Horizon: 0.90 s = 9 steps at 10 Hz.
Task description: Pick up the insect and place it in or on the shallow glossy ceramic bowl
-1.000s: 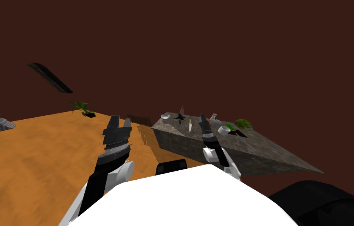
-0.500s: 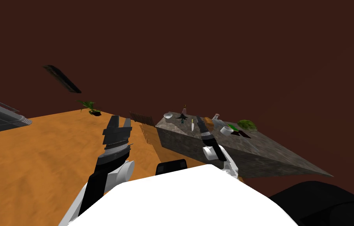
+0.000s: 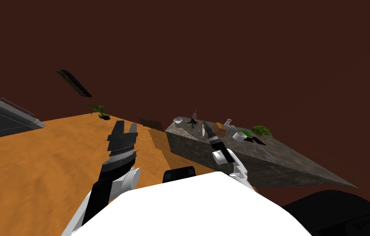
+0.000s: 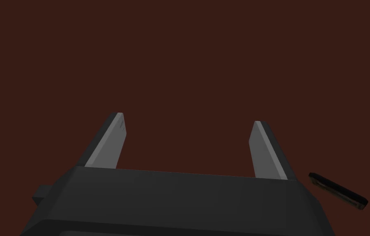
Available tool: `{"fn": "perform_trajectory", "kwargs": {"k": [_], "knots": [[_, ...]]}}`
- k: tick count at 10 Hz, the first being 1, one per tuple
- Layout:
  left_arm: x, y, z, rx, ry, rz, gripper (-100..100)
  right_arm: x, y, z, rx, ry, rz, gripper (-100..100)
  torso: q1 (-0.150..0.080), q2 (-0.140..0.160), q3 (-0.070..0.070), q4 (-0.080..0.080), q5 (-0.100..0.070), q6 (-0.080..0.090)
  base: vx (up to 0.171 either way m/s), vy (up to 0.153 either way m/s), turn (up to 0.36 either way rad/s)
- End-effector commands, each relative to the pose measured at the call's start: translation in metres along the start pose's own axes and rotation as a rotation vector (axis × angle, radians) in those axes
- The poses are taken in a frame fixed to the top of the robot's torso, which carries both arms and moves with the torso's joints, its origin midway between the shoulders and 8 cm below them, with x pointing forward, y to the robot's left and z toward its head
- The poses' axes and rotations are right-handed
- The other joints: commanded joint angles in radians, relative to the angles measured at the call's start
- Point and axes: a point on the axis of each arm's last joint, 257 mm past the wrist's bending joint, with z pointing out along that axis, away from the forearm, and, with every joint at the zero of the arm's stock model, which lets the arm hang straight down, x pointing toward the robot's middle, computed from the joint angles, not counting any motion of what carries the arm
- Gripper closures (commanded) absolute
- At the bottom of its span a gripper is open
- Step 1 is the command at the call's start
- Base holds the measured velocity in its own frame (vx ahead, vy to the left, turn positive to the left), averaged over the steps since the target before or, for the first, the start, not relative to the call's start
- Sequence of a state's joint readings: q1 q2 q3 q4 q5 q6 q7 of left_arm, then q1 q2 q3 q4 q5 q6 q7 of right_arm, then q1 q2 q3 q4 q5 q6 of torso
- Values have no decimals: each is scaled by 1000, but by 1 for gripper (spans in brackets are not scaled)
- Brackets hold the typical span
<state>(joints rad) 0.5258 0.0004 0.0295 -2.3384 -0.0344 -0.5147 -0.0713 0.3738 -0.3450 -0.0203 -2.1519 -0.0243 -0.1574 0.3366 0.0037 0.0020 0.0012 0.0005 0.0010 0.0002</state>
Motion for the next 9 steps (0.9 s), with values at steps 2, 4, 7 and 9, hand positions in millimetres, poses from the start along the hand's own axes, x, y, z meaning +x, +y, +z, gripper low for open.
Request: {"fn": "perform_trajectory", "kwargs": {"k": [2,4,7,9], "knots": [[0,0,0,0,0,0,0,8,-22,4,57,42,-35,-100,0,0,0,0,0,0,-20,57,57],[0,0,0,0,0,0,0,13,-41,6,103,77,-67,-100,0,-1,0,0,0,0,-19,61,61],[0,0,0,0,0,0,0,22,-80,9,196,146,-130,-100,-1,-1,-1,0,0,0,-11,54,71],[0,0,0,0,0,0,0,25,-100,9,246,180,-162,-100,-1,-1,-1,0,0,0,-12,47,73]]}}
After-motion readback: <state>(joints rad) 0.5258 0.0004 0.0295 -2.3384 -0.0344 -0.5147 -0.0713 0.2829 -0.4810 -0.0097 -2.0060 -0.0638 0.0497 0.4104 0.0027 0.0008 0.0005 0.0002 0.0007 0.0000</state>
